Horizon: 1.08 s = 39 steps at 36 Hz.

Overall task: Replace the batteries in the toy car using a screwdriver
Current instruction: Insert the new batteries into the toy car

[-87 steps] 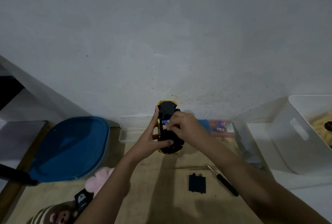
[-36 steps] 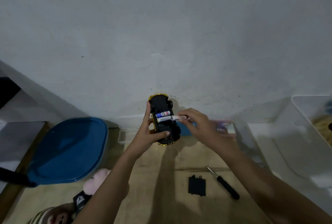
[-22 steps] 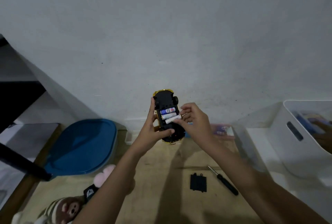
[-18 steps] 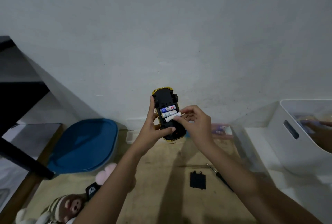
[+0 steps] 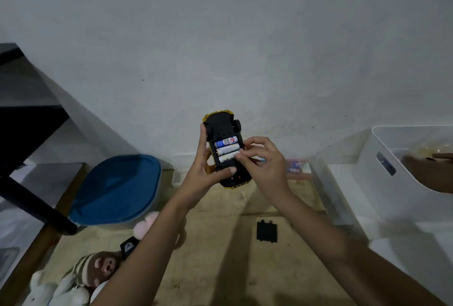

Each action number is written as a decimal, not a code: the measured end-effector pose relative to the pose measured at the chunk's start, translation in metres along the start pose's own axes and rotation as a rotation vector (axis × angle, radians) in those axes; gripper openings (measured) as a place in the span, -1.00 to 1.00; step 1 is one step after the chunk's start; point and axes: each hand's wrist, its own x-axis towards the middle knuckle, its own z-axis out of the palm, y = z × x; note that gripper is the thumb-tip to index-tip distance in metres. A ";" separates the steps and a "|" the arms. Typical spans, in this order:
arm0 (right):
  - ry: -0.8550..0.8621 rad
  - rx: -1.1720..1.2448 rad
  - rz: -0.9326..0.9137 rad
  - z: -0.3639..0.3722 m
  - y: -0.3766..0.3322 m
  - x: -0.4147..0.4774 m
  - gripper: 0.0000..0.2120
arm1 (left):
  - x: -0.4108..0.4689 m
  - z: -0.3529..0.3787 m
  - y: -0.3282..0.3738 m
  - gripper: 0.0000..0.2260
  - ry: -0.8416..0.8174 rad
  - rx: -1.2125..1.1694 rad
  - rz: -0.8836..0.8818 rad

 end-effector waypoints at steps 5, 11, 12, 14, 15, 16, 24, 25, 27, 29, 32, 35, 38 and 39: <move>-0.064 -0.040 0.031 -0.003 -0.008 0.008 -0.83 | -0.001 0.001 0.007 -0.27 0.054 0.001 0.003; -0.129 0.172 0.315 -0.003 -0.009 0.011 -0.56 | 0.006 0.006 0.008 -0.51 0.151 0.020 -0.010; -0.146 0.181 0.332 -0.003 -0.010 0.011 -0.58 | 0.006 0.007 0.007 -0.52 0.154 0.022 -0.011; -0.159 0.201 0.348 -0.002 -0.008 0.010 -0.61 | 0.008 0.007 0.004 -0.51 0.152 0.023 -0.014; -0.154 0.211 0.350 -0.003 -0.007 0.009 -0.62 | 0.009 0.008 0.002 -0.51 0.148 0.021 -0.017; -0.148 0.225 0.353 -0.004 -0.006 0.008 -0.62 | 0.009 0.010 0.000 -0.51 0.145 0.019 -0.021; -0.124 0.155 0.456 -0.007 0.023 -0.006 -0.62 | 0.009 0.019 -0.032 -0.48 0.120 0.014 -0.116; -0.139 0.127 0.472 -0.009 0.028 -0.009 -0.63 | 0.007 0.020 -0.039 -0.48 0.118 0.004 -0.131; -0.185 0.071 0.523 -0.012 0.040 -0.013 -0.66 | 0.003 0.020 -0.051 -0.48 0.111 -0.020 -0.168; -0.210 0.005 0.578 -0.018 0.056 -0.021 -0.72 | -0.002 0.020 -0.064 -0.48 0.104 -0.030 -0.213; -0.196 -0.186 0.580 -0.037 0.087 -0.042 -0.84 | -0.010 0.015 -0.083 -0.47 0.109 -0.030 -0.275; -0.291 -0.399 0.643 -0.058 0.122 -0.070 -0.87 | -0.017 0.008 -0.097 -0.46 0.136 -0.012 -0.319; -0.421 -0.532 0.762 -0.066 0.141 -0.094 -0.66 | -0.022 0.002 -0.106 -0.48 0.164 -0.018 -0.335; -0.426 -0.552 0.790 -0.067 0.145 -0.100 -0.59 | -0.023 0.000 -0.109 -0.48 0.173 -0.019 -0.337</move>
